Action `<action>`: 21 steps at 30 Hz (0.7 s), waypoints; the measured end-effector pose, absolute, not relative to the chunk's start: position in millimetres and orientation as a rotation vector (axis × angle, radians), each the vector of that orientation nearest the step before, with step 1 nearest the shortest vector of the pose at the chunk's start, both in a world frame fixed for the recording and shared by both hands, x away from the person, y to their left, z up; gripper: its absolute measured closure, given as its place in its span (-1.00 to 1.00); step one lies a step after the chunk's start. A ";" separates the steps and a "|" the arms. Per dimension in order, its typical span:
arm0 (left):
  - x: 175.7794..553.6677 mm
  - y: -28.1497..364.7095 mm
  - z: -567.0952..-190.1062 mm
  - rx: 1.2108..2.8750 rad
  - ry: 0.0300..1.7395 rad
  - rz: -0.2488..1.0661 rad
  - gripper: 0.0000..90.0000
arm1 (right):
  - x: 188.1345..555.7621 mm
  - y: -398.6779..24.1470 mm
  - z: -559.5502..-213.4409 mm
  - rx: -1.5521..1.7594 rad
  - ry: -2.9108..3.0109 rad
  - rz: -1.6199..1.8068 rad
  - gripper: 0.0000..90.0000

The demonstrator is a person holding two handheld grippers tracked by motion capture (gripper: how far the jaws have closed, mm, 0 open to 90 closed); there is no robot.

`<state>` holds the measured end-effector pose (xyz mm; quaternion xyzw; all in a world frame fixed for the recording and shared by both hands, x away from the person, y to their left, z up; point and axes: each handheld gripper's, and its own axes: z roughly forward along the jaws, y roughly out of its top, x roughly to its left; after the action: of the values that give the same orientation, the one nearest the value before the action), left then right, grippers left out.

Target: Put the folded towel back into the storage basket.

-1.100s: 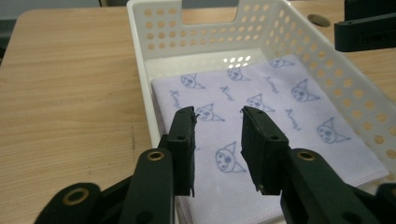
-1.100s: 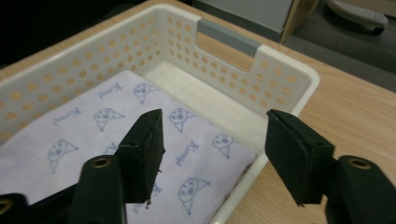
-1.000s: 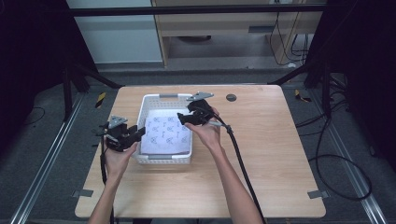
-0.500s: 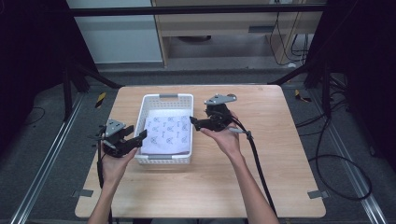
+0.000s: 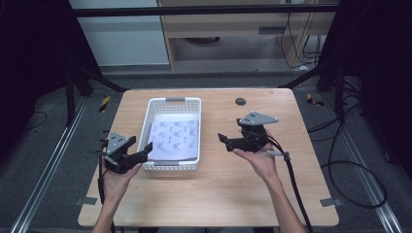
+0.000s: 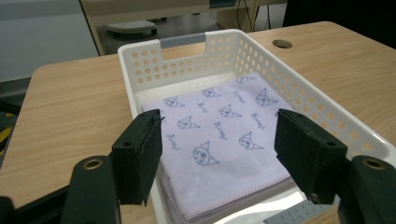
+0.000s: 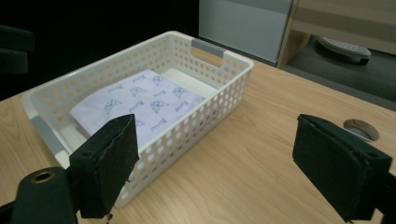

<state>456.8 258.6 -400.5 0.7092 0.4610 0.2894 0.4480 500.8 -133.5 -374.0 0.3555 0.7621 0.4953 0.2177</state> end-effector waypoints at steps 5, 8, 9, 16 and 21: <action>449.9 258.4 -406.8 1.770 1.132 0.716 -0.34 | 484.8 -158.0 -383.8 1.000 2.087 1.378 -0.70; 445.1 259.2 -409.9 1.779 1.124 0.720 -0.36 | 476.0 -172.0 -390.8 1.023 2.072 1.371 -0.70; 443.3 259.7 -411.5 1.780 1.120 0.723 -0.38 | 471.5 -178.8 -394.8 1.027 2.062 1.367 -0.71; 430.9 267.8 -422.3 1.788 1.114 0.729 -0.43 | 457.6 -201.7 -409.9 1.048 2.031 1.365 -0.71; 422.3 273.2 -430.7 1.812 1.106 0.724 -0.45 | 446.3 -222.6 -423.8 1.078 2.006 1.343 -0.71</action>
<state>422.3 273.2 -430.7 0.7276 0.4441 0.2907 0.4347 446.3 -222.6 -423.8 0.3950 0.7354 0.4923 0.2465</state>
